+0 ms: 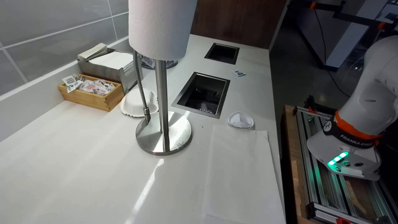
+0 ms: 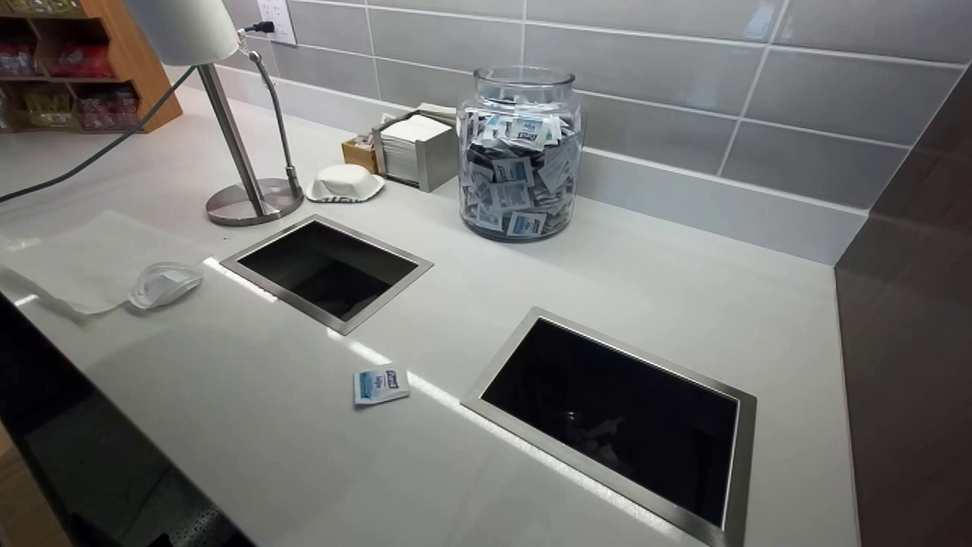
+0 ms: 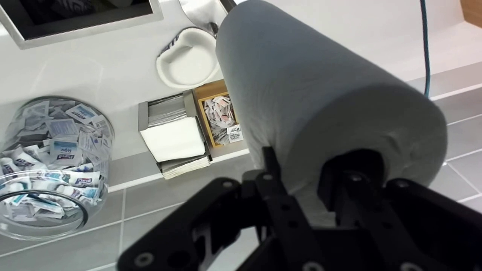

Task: Put the paper towel roll on its holder

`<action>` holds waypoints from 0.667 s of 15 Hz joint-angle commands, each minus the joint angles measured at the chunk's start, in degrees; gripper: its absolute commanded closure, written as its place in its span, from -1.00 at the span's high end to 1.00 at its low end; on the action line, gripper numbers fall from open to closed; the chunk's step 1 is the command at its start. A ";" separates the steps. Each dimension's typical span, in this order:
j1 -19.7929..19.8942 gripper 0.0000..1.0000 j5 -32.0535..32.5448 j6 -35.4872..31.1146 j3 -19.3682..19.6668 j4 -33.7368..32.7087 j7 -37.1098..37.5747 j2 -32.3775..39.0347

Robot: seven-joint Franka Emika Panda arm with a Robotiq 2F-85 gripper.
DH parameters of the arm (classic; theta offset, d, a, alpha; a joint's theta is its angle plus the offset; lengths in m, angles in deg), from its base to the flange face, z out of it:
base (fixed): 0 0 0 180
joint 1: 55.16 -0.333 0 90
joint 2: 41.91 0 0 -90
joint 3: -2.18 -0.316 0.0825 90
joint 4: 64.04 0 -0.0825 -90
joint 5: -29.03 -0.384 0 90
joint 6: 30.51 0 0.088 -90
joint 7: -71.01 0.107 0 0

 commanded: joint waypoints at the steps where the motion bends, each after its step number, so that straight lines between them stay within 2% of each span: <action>1: -0.13 -0.86 -1.99 1.19 1.02 0.46 -1.82 0.21; 10: -0.13 -0.84 -3.12 2.01 1.71 1.10 -3.19 1.72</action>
